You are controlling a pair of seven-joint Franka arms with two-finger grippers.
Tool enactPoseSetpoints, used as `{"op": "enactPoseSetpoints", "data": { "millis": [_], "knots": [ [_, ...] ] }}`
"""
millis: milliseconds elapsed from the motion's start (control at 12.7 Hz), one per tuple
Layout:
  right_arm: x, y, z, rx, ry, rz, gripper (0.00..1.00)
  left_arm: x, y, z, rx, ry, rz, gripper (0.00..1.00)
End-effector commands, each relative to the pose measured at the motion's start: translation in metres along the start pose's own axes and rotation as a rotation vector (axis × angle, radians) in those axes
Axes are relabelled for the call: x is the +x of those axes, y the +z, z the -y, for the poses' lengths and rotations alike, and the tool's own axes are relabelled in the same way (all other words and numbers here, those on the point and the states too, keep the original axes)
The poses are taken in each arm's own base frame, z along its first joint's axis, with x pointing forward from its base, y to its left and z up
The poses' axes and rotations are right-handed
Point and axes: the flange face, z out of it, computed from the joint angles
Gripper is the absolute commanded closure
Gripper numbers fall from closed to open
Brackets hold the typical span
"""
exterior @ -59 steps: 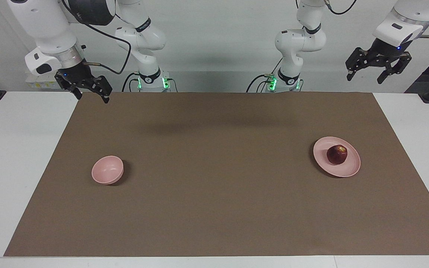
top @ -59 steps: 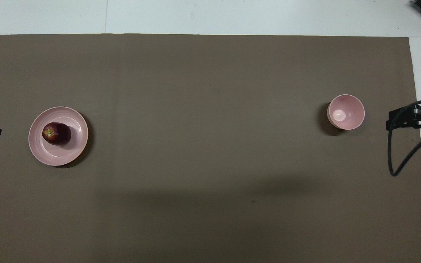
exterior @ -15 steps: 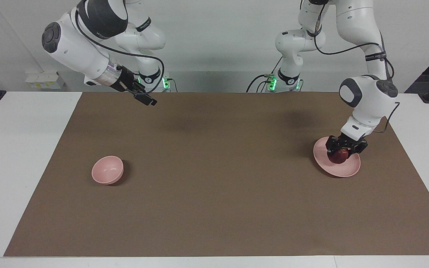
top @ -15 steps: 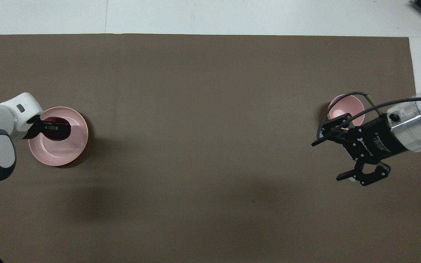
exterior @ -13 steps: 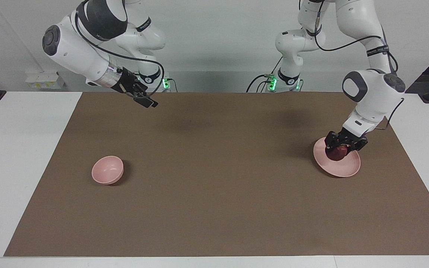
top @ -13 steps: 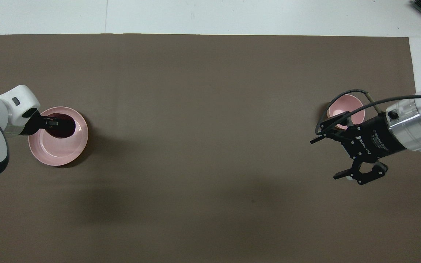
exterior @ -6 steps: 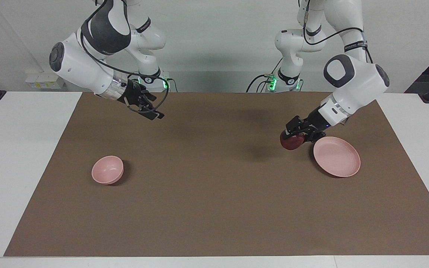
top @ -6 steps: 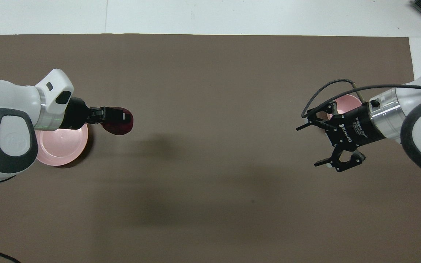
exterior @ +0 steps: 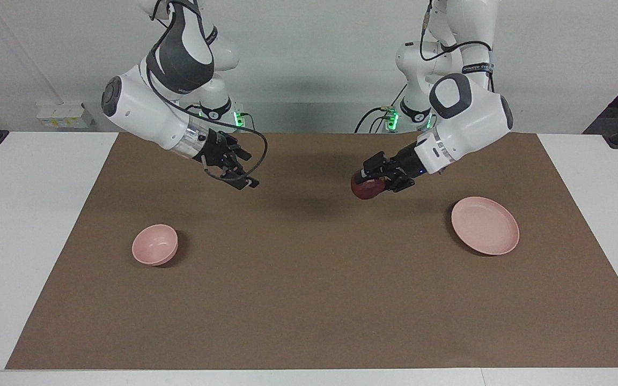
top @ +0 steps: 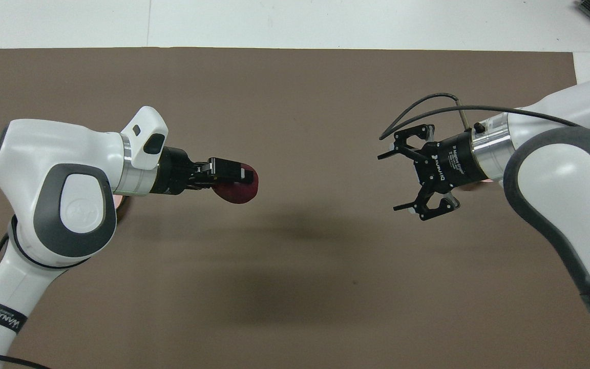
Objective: Move apple from plate to bowl
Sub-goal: 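Lift the apple with the left gripper while the right gripper approaches it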
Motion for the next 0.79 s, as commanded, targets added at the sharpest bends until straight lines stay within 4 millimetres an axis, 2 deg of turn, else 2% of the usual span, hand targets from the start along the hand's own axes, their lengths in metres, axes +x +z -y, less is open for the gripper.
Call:
{"op": "enactPoseSetpoints", "data": {
  "millis": [0,79,236,393,471,707],
  "knots": [
    [-0.003,0.008,0.010,0.073,0.051,0.090,0.00,-0.011,0.021,-0.037,-0.029,-0.034,-0.033,1.00],
    [-0.010,0.010,0.016,0.130,0.068,0.131,0.00,-0.015,0.029,-0.047,-0.044,-0.047,-0.035,1.00],
    [-0.023,0.030,0.027,0.198,0.088,0.154,0.00,-0.026,0.044,-0.067,-0.058,-0.059,-0.041,1.00],
    [-0.036,0.065,0.028,0.218,0.093,0.141,0.00,-0.033,0.057,-0.078,-0.072,-0.065,-0.057,1.00],
    [-0.038,0.077,0.024,0.221,0.095,0.128,0.00,-0.034,0.060,-0.082,-0.086,-0.073,-0.074,1.00],
    [-0.037,0.083,0.016,0.207,0.106,0.139,0.00,-0.030,0.059,-0.083,-0.105,-0.097,-0.129,1.00]
  ]
}}
